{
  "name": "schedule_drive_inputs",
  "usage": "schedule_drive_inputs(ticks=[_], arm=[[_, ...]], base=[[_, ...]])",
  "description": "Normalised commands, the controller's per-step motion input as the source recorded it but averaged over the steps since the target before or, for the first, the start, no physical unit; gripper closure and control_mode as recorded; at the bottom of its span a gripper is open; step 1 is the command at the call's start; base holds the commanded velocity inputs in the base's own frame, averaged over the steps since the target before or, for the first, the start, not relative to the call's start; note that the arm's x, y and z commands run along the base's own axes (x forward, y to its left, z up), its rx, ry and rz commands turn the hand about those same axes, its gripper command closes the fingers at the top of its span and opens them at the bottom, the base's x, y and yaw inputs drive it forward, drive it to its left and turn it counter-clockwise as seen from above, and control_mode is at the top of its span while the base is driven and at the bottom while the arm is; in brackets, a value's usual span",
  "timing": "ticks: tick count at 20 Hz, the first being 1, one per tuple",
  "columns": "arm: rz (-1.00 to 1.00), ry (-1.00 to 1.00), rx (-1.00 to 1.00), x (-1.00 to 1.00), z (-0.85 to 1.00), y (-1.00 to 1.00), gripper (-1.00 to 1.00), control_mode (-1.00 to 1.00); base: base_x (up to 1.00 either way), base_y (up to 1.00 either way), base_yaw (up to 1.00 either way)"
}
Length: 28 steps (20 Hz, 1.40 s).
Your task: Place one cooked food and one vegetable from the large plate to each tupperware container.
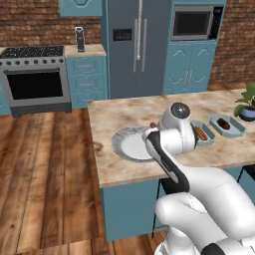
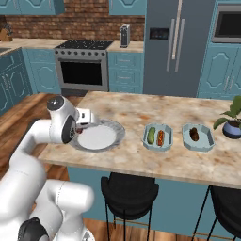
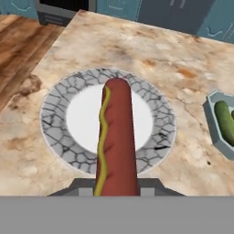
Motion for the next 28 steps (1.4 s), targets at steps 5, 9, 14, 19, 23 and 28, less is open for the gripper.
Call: schedule_drive_inputs(ticks=[5, 9, 14, 19, 23, 28], arm=[[-0.14, 0.00, 0.01, 0.00, 0.19, 0.00, 1.00, -1.00], [-0.03, 0.00, 0.01, 0.00, 0.01, 0.00, 1.00, 1.00], [0.00, 0.00, 0.00, 0.00, 0.00, 0.00, 1.00, 1.00], [0.00, 0.00, 0.00, 0.00, 0.00, 0.00, 1.00, 1.00], [0.00, 0.00, 0.00, 0.00, 0.00, 0.00, 1.00, 1.00], [0.00, 0.00, 0.00, 0.00, 0.00, 0.00, 1.00, 1.00]], base=[[0.00, 0.00, 0.00], [-0.48, -0.30, -0.15], [-0.71, -0.83, -0.20], [0.01, -1.00, -0.07], [0.51, -0.91, 0.00], [0.55, -0.15, 0.00]])
